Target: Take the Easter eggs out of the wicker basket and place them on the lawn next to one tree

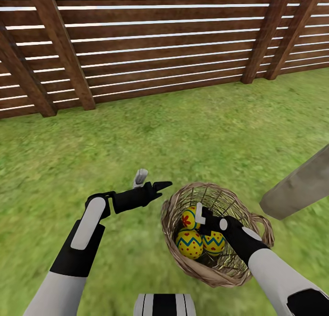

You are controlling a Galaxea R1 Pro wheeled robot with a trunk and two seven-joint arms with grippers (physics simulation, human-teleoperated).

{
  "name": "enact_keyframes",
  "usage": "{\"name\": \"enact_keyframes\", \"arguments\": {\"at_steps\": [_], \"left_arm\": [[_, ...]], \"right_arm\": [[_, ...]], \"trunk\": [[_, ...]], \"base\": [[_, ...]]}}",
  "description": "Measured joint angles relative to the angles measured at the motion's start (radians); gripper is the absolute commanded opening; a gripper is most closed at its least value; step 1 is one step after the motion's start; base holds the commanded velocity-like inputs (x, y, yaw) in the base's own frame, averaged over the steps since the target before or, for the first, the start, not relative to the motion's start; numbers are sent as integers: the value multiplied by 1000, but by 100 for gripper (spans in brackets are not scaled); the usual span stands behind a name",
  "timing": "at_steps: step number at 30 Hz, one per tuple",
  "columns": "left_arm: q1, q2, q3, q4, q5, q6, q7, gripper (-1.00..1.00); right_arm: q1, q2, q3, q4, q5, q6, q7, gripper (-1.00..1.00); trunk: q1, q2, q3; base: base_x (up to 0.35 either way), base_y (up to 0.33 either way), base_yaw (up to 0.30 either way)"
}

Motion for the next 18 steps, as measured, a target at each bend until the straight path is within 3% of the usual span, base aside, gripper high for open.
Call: {"name": "enact_keyframes", "arguments": {"at_steps": [18], "left_arm": [[0,-1,-3,-1,0,0,1,100]], "right_arm": [[1,-1,-1,15,2,-3,3,-100]], "trunk": [[-8,4,66]], "base": [[0,0,0]]}}
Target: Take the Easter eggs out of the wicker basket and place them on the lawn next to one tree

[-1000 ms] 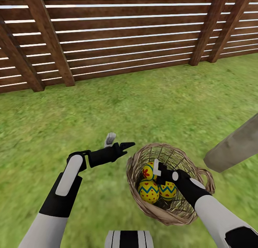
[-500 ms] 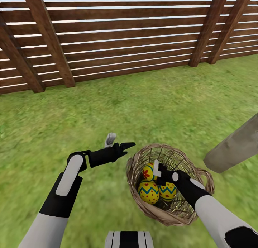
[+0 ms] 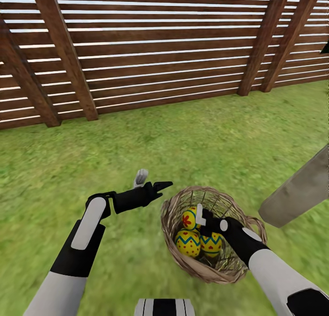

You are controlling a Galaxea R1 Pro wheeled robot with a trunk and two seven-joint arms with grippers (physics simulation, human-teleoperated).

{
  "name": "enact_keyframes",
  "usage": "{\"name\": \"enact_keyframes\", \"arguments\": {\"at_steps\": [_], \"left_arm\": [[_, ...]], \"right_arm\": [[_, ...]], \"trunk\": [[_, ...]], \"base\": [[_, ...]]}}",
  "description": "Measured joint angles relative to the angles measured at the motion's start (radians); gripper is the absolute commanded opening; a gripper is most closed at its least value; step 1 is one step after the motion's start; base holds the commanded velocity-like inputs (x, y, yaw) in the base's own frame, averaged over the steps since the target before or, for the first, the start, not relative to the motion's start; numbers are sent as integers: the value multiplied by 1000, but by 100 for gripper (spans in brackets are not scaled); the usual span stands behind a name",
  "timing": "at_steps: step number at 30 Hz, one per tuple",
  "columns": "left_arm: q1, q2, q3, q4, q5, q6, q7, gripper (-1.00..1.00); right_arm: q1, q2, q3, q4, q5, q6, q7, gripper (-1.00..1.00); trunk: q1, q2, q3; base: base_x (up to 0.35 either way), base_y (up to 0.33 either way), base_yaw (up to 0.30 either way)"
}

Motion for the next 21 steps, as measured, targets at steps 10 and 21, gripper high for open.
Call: {"name": "enact_keyframes", "arguments": {"at_steps": [10,21], "left_arm": [[0,-2,0,0,0,0,0,100],[0,-3,-1,1,0,0,0,100]], "right_arm": [[0,11,-1,0,-3,2,-2,-100],[0,12,-3,0,-13,13,-4,-100]], "trunk": [[-4,2,39],[-9,5,81]], "base": [[0,0,0],[0,0,0]]}}
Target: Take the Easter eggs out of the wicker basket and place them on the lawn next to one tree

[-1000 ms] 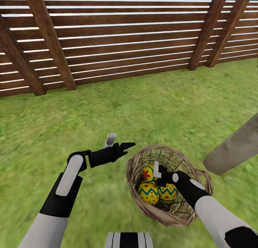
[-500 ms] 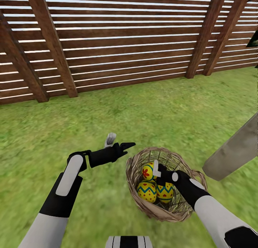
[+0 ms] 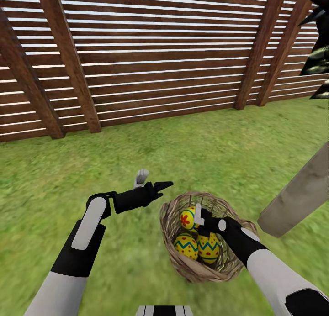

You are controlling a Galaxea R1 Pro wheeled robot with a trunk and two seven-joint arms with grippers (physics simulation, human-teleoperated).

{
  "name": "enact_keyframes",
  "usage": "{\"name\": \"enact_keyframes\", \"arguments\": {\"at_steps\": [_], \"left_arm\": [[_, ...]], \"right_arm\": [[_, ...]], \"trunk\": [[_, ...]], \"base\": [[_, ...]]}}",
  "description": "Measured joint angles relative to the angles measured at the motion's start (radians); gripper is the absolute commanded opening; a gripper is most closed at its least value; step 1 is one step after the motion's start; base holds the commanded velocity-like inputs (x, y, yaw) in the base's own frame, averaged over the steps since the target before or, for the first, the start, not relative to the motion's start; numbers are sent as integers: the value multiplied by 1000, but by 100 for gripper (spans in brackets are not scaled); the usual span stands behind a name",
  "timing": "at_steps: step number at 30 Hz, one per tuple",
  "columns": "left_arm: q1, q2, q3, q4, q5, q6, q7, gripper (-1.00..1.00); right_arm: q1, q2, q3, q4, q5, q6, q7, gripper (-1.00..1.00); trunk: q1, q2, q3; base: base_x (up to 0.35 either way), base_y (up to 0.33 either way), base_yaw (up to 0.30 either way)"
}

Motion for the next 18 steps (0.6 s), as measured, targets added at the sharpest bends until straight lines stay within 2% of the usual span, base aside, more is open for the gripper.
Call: {"name": "enact_keyframes", "arguments": {"at_steps": [7,11,18], "left_arm": [[0,1,0,0,0,0,0,100],[0,2,1,-1,-1,0,-1,100],[0,-1,1,-1,-1,0,-1,100]], "right_arm": [[6,5,3,4,2,2,-29,-100],[11,4,7,7,16,3,-28,-100],[18,-4,6,13,12,13,-25,-100]], "trunk": [[-3,2,27],[-3,2,27],[-3,2,27]], "base": [[0,0,0],[0,0,0],[0,0,0]]}}
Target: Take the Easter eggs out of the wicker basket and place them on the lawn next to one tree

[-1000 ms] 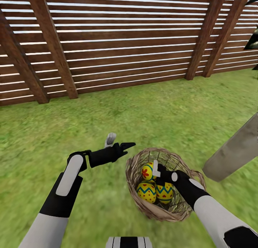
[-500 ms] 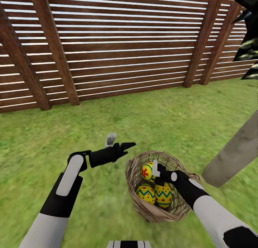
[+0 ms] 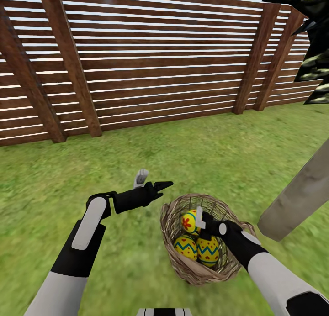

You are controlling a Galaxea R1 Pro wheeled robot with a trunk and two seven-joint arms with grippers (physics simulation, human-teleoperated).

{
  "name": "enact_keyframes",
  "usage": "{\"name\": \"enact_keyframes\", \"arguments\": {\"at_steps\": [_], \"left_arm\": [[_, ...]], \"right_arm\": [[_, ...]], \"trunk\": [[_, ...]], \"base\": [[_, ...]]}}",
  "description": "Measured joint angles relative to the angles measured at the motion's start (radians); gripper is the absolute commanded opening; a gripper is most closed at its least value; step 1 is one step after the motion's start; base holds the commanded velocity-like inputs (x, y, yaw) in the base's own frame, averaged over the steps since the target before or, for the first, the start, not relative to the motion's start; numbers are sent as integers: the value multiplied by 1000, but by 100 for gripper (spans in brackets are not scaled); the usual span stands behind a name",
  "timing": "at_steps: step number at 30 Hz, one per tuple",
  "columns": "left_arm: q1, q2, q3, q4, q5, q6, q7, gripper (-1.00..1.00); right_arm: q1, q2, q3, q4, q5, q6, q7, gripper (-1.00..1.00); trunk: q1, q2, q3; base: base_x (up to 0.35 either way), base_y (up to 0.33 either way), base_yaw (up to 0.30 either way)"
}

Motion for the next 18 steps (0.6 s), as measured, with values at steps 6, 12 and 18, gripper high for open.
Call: {"name": "enact_keyframes", "arguments": {"at_steps": [6,12,18], "left_arm": [[1,0,0,-1,2,0,-13,100],[1,3,0,1,3,0,-34,100],[1,4,3,2,3,0,-33,100]], "right_arm": [[5,-2,0,1,2,0,2,-100],[26,-2,0,3,6,8,4,-100],[41,0,-2,-14,-2,25,-1,-100]], "trunk": [[0,0,0],[3,-1,-23],[5,-2,-39]], "base": [[0,0,0],[0,0,0],[0,0,0]]}}
